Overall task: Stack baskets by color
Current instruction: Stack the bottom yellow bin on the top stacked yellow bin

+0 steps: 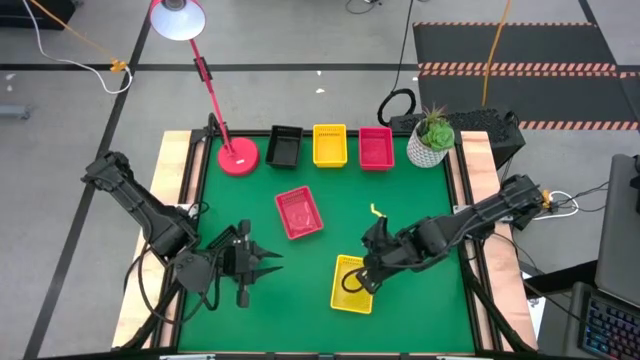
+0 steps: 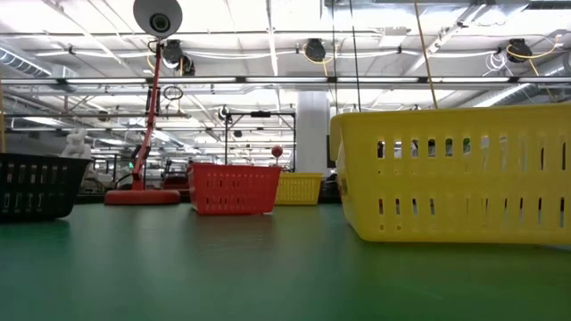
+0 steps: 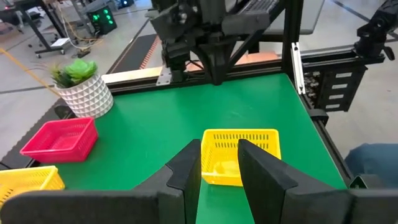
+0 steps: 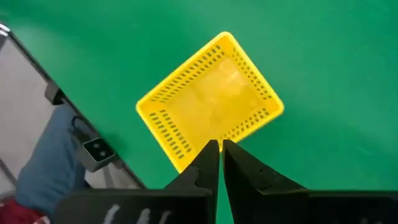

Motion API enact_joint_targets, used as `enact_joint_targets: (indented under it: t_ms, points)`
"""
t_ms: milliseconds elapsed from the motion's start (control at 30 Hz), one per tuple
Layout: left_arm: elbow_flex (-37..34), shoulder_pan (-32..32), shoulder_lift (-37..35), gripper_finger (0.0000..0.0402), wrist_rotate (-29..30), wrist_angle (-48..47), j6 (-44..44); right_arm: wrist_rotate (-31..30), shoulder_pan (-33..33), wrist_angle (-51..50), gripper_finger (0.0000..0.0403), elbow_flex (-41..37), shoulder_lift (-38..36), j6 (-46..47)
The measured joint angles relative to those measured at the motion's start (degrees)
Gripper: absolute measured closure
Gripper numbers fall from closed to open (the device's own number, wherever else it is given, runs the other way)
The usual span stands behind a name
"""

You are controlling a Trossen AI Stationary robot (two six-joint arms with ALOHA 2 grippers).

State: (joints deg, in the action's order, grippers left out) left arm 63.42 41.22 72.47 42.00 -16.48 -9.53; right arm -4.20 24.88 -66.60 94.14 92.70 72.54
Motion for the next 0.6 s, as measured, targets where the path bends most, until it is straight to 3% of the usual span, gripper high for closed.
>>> enact_joint_targets:
  t_ms: [467, 600]
  points:
    - [0.0, 0.17, 0.0, 0.0293, -0.09, -0.03, -0.14, 4.78, -0.23, -1.78, 0.0386, -0.06, 11.35, 3.34]
    - [0.0, 0.16, 0.0, 0.0293, -0.09, -0.05, -0.14, 5.72, -0.02, -1.94, 0.0364, -0.36, 13.34, 3.35]
